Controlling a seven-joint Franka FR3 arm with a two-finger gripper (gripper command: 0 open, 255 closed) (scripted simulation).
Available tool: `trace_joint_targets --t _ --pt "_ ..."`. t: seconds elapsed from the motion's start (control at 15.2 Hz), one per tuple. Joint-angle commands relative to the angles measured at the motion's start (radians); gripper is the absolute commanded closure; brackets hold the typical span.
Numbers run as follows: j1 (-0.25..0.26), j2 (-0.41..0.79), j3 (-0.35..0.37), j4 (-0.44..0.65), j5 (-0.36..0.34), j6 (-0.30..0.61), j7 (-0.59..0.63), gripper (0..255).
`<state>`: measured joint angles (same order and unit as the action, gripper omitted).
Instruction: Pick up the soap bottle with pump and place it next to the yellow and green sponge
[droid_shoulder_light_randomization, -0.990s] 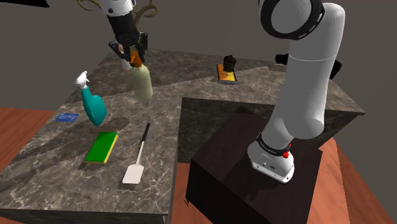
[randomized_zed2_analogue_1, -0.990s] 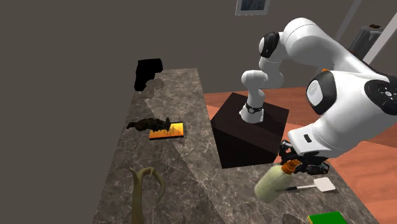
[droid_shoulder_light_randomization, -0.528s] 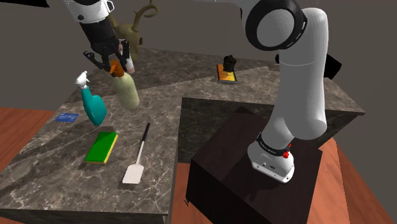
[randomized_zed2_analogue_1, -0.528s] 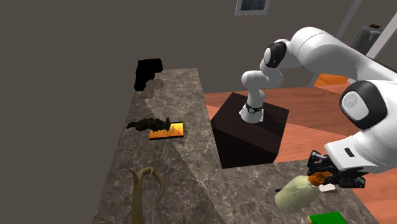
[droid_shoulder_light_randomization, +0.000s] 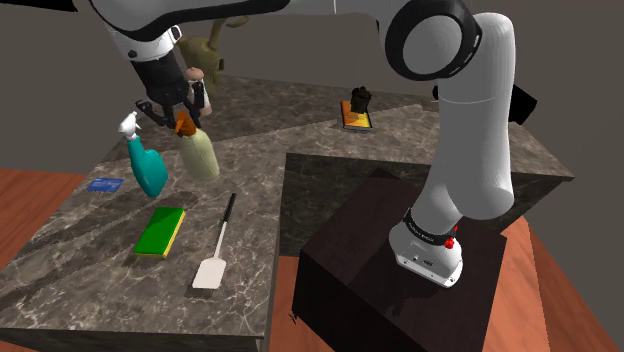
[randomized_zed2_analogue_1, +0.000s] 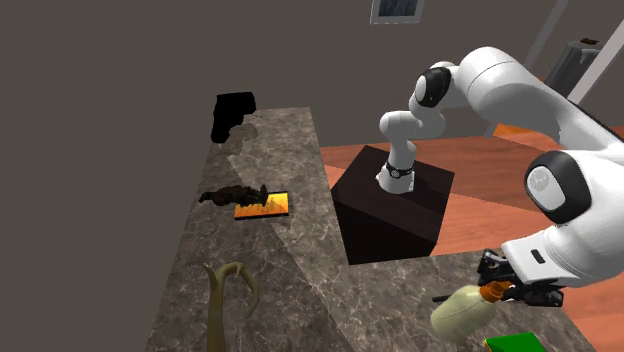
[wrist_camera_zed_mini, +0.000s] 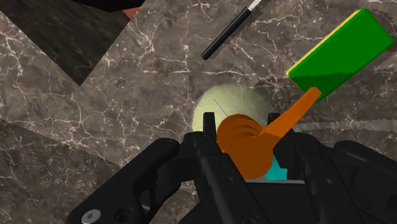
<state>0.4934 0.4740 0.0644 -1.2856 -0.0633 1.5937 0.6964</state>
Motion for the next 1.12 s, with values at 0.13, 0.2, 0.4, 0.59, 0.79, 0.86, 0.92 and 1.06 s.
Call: trace_joint_targets --t 0.13,0.2,0.4,0.59,0.79,0.86,0.92,1.06 --pt "-0.002 -0.004 0.000 -0.059 0.000 0.056 0.002 255" --pt "-0.002 -0.003 0.000 -0.071 0.000 0.069 0.002 255" --pt "-0.002 0.000 -0.001 -0.103 -0.001 0.104 0.004 255" --pt "-0.002 0.001 -0.001 -0.103 -0.001 0.104 0.004 255" --pt "-0.002 0.001 -0.001 -0.103 -0.001 0.104 0.004 255" --pt "-0.002 0.001 -0.001 -0.103 -0.001 0.104 0.004 255" --pt "-0.002 0.001 -0.001 -0.103 -0.001 0.104 0.004 255" --pt "-0.002 0.001 -0.001 -0.103 -0.001 0.104 0.004 0"
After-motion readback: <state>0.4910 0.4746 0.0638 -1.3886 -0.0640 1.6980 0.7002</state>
